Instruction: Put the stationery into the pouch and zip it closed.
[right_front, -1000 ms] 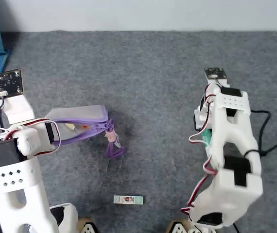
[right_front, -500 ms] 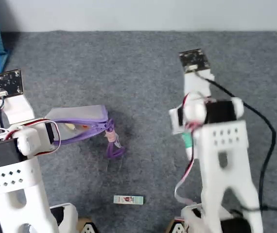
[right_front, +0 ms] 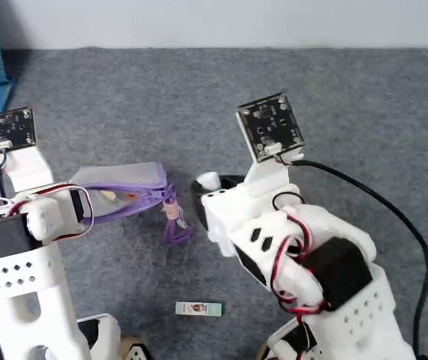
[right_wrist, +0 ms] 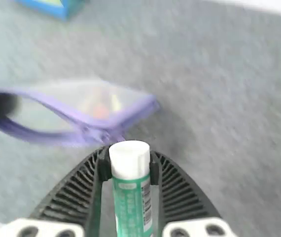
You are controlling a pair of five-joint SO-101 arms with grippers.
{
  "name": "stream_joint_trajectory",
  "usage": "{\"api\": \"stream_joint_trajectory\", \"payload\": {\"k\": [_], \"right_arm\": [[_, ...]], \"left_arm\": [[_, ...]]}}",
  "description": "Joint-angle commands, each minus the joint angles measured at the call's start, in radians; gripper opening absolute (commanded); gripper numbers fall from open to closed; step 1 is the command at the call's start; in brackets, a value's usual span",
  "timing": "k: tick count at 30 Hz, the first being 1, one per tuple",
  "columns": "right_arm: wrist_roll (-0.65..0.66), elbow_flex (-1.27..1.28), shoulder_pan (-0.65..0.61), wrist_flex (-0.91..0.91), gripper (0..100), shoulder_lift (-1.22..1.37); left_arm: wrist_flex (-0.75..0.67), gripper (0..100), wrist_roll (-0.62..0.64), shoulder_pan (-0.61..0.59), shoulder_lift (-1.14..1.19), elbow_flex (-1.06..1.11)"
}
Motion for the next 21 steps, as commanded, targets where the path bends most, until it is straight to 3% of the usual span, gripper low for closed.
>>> {"api": "stream_joint_trajectory", "payload": {"k": [1, 14, 21], "right_arm": [[-0.06, 0.009, -0.051, -0.119, 0.8, -0.044], [-0.144, 0.476, -0.082, -0.803, 0.8, -0.277], [-0.143, 0.695, -0.216, -1.17, 0.8, -0.288]], "left_arm": [[-0.012, 1, -0.009, -0.005, -0.003, -0.01], [-0.012, 1, -0.009, -0.005, -0.003, -0.01], [-0.012, 1, -0.009, -0.005, -0.003, -0.012]]}}
